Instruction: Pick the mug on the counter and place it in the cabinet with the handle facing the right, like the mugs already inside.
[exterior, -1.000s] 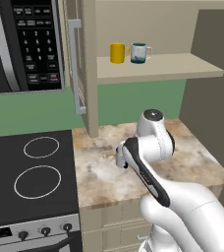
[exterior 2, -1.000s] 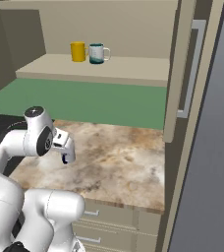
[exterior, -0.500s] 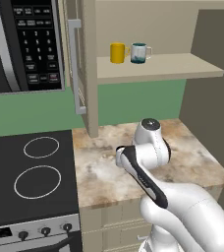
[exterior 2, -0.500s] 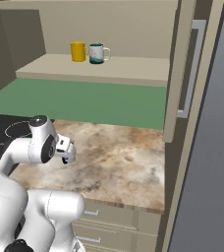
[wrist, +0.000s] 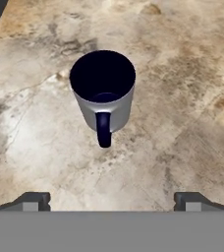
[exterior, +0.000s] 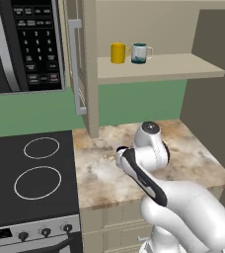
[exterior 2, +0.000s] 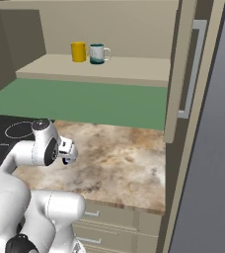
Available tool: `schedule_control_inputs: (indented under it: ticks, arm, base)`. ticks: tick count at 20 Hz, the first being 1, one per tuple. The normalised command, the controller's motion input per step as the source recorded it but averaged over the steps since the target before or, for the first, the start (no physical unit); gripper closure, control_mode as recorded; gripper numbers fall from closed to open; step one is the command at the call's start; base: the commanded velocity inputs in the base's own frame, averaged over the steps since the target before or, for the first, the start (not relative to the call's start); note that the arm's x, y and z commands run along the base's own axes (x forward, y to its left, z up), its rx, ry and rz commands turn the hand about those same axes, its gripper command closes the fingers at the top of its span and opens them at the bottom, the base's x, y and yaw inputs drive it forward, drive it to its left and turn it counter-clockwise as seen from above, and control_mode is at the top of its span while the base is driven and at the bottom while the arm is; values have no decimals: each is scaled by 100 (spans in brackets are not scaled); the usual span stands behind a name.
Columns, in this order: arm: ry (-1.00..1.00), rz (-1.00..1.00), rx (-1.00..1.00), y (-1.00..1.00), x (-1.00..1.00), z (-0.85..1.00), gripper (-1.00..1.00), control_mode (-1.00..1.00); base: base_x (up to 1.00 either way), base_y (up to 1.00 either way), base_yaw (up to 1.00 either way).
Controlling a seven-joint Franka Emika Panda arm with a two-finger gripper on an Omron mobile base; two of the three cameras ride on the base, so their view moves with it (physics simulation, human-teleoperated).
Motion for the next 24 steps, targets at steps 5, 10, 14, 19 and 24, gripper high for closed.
schedule_control_inputs:
  ticks: [5, 10, 14, 19, 24]
  arm:
    - [-1, 0, 0, 3, 24, -3, -100, -100]
    - [0, 0, 0, 13, 19, -13, -100, -100]
    - [0, 0, 0, 14, 18, -18, -100, -100]
    - [0, 0, 0, 2, 20, -21, -100, -100]
    - [0, 0, 0, 0, 9, -21, -100, -100]
  base:
    - [0, 0, 0]
    - [0, 0, 0]
    - [0, 0, 0]
    - [0, 0, 0]
    - [0, 0, 0]
